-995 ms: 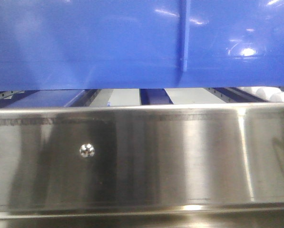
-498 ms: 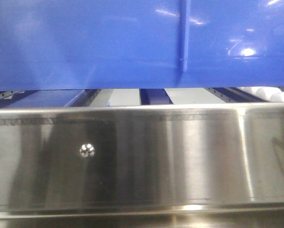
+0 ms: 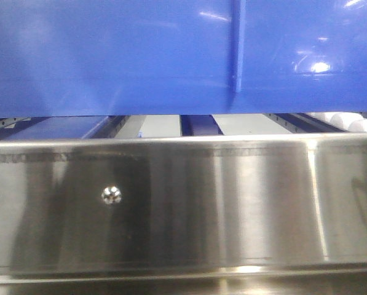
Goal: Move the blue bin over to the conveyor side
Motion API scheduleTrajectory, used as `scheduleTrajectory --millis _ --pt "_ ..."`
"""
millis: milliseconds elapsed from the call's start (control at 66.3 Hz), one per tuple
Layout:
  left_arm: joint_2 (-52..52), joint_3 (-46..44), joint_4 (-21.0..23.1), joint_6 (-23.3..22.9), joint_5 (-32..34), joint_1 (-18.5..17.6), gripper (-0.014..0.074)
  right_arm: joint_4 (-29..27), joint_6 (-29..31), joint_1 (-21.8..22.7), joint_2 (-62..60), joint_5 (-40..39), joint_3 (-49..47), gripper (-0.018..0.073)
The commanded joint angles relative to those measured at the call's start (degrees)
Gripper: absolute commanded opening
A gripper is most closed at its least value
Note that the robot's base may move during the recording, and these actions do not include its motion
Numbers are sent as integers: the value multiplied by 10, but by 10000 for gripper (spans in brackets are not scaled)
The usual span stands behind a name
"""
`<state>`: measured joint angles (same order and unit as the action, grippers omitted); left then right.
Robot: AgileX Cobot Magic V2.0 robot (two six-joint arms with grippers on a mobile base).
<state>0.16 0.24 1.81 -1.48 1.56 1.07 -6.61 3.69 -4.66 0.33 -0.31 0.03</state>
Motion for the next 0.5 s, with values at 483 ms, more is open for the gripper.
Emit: scheduleTrajectory --millis 483 --pt "19 -275 -106 -1 -196 -3 86 -2 3 0 -3 104 -221 227"
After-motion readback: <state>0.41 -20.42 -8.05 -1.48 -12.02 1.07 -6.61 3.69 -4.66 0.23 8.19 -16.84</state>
